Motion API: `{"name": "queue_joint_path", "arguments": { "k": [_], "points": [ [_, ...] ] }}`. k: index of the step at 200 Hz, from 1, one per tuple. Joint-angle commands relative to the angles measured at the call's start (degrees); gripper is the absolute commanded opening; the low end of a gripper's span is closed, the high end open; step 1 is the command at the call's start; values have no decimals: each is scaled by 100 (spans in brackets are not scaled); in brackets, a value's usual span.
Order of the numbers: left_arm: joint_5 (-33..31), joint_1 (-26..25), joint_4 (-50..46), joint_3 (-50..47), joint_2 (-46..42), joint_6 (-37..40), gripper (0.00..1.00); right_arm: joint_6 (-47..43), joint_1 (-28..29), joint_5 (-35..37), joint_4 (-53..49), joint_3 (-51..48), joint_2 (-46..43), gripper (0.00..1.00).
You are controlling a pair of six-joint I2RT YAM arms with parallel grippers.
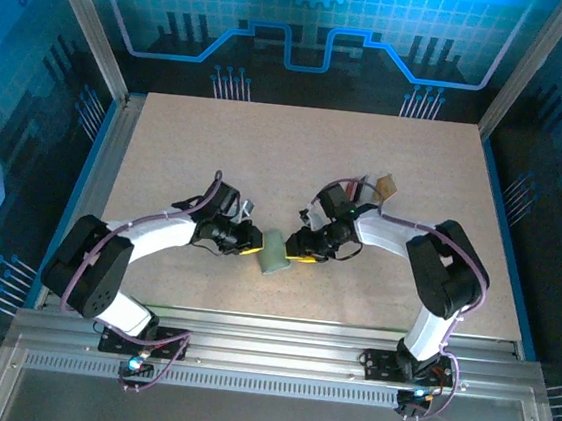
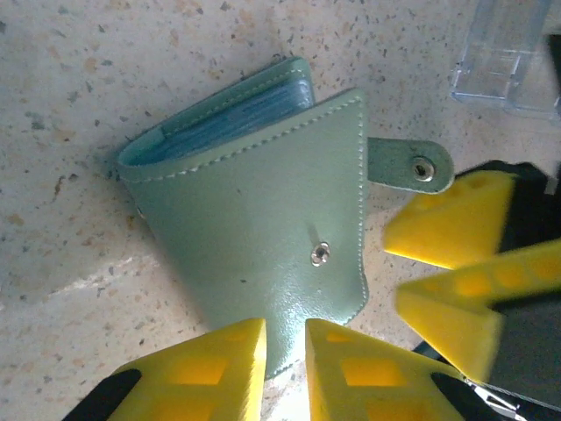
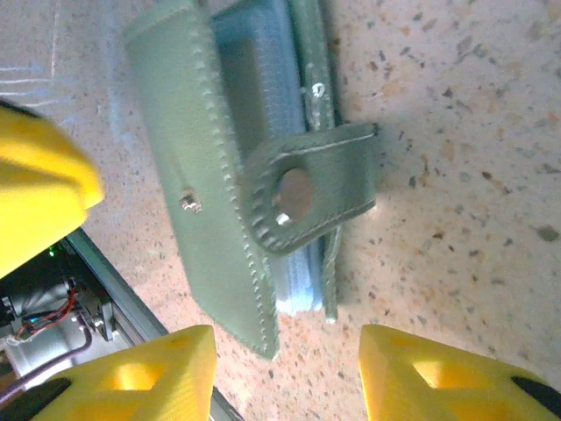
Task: Put the credit cards into the card holder
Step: Turn over the card holder at the bottom-center of the table.
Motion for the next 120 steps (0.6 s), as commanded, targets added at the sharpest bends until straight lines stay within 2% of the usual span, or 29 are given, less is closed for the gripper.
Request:
{"name": "queue_joint_path", "arguments": {
  "k": [1,40,120],
  "points": [
    [57,-51,217,150,153,16,20,-272,17,530,-663,215,-464,51],
    [-107,-218,158,303,477,125,20,-507,76,1119,-1224,735,-424,50],
    [-400,-361,35,501,951,273,20,-784,354,1476,-1705,1731,371,37]
  ]
}}
